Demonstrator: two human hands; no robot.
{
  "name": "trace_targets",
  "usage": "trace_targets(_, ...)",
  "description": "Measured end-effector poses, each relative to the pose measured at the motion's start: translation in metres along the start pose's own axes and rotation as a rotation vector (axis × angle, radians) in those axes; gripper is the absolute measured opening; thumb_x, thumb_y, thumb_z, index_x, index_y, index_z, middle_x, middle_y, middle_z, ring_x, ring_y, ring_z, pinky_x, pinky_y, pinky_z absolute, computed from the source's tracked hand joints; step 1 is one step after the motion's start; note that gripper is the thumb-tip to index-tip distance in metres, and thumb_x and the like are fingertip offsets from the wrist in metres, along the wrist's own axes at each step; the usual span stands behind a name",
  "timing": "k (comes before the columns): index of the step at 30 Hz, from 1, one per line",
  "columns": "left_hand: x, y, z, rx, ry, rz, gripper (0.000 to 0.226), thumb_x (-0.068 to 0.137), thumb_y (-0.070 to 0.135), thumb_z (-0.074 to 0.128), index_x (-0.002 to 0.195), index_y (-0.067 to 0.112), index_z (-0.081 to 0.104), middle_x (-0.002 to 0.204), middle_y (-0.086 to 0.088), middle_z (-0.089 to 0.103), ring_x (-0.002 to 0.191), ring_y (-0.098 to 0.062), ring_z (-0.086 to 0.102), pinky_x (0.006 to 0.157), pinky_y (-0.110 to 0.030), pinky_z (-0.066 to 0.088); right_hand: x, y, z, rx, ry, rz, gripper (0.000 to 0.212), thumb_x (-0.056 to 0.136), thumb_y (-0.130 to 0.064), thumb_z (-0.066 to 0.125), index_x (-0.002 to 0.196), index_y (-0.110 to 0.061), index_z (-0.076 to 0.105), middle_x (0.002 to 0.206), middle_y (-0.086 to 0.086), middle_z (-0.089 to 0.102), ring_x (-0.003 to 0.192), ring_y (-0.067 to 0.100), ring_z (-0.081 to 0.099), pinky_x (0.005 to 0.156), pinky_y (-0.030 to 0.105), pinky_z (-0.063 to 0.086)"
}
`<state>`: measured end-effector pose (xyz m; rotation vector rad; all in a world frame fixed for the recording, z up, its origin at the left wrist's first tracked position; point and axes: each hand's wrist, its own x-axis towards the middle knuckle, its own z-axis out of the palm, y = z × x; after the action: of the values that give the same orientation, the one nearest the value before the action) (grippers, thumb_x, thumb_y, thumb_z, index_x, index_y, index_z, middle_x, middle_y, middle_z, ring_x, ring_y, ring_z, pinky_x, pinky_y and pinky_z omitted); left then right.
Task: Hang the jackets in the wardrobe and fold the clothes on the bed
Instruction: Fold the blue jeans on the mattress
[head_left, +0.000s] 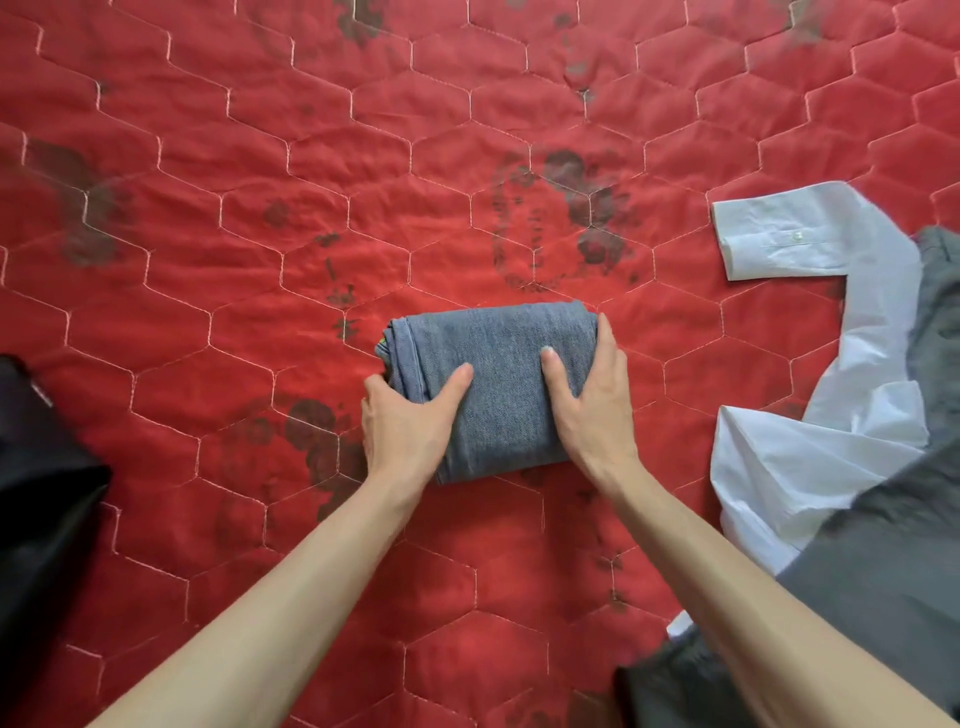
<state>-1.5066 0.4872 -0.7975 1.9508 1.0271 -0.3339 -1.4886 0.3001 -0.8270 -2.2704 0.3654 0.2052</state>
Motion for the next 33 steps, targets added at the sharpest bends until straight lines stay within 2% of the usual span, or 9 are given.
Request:
trace_targets(4,0.012,0.001,-0.008,-0.185,-0.167,-0.100,0.068,0.066,0.054,0.094,0.115,0.013,0.071,0.113,-0.002,0.076,0.103,-0.017,0.073,0.098,-0.037,0.057,0.010,-0.007,-0.009,0.053,-0.015,0.242,0.065,0.090,-0.063,0.067,0.134,-0.017,0.057,0.129,0.010,0.059,0.124,0.026,0.056,0.103,0.032,0.039)
trace_targets(7,0.018,0.003,-0.010,-0.390,-0.362,-0.206,0.049,0.075,0.036,0.092,0.113,0.012,0.075,0.102,-0.006,0.081,0.094,-0.022,0.078,0.087,-0.039,0.063,0.016,-0.012,-0.018,-0.037,-0.069,0.218,0.061,0.091,-0.073,0.056,0.111,-0.016,0.062,0.115,0.010,0.066,0.113,0.031,0.062,0.096,0.039,0.046)
trace_targets(11,0.013,0.001,-0.021,-0.532,-0.511,-0.321,0.036,0.082,0.031,0.085,0.111,0.012,0.075,0.097,-0.010,0.081,0.086,-0.026,0.079,0.084,-0.046,0.062,0.016,-0.016,-0.029,-0.183,-0.277,0.260,0.074,0.088,-0.086,0.041,0.122,-0.022,0.053,0.120,0.008,0.067,0.115,0.033,0.062,0.098,0.044,0.047)
trace_targets(13,0.006,-0.002,-0.026,-0.558,-0.544,-0.313,0.040,0.080,0.029,0.083,0.114,0.010,0.074,0.103,-0.013,0.080,0.087,-0.026,0.079,0.083,-0.045,0.063,0.015,-0.011,-0.035,-0.038,-0.372,0.291,0.077,0.083,-0.089,0.048,0.126,-0.025,0.052,0.124,-0.001,0.066,0.116,0.022,0.064,0.103,0.043,0.047)
trace_targets(16,-0.004,-0.005,-0.036,-0.622,-0.589,-0.321,0.046,0.074,0.027,0.082,0.115,0.008,0.075,0.107,-0.015,0.080,0.088,-0.026,0.079,0.080,-0.042,0.065,0.002,-0.009,-0.046,0.362,-0.475,0.308,0.059,0.086,-0.066,0.069,0.128,-0.025,0.060,0.126,-0.003,0.073,0.110,0.008,0.071,0.092,0.026,0.053)
trace_targets(20,-0.023,-0.006,-0.052,-0.668,-0.683,-0.341,0.029,0.079,0.026,0.075,0.098,0.006,0.082,0.103,-0.017,0.080,0.082,-0.026,0.080,0.068,-0.041,0.066,-0.019,-0.018,-0.062,0.568,-0.580,0.305,0.041,0.097,-0.046,0.065,0.130,-0.022,0.063,0.117,-0.001,0.078,0.105,0.015,0.075,0.081,0.023,0.058)
trace_targets(25,-0.052,-0.001,-0.076,-0.706,-0.700,-0.302,0.029,0.081,0.031,0.072,0.093,0.007,0.085,0.101,-0.018,0.079,0.080,-0.029,0.079,0.070,-0.045,0.066,-0.048,-0.047,-0.084,0.659,-0.574,0.363,0.040,0.101,-0.046,0.058,0.124,-0.015,0.068,0.109,0.005,0.079,0.093,0.017,0.076,0.074,0.025,0.061)
trace_targets(29,-0.094,0.022,-0.118,-0.744,-0.706,-0.261,0.029,0.080,0.031,0.070,0.091,0.008,0.085,0.102,-0.018,0.079,0.080,-0.029,0.079,0.068,-0.042,0.066,-0.085,-0.092,-0.120,0.764,-0.520,0.351,0.048,0.088,-0.050,0.063,0.123,-0.016,0.068,0.112,0.006,0.078,0.097,0.019,0.076,0.079,0.029,0.062)
trace_targets(33,-0.151,0.054,-0.178,-0.789,-0.714,-0.247,0.033,0.083,0.033,0.066,0.091,0.007,0.085,0.100,-0.018,0.079,0.079,-0.030,0.079,0.067,-0.044,0.066,-0.132,-0.156,-0.173,0.787,-0.521,0.352,0.046,0.090,-0.043,0.066,0.127,-0.015,0.066,0.116,0.010,0.078,0.104,0.024,0.075,0.083,0.032,0.061)
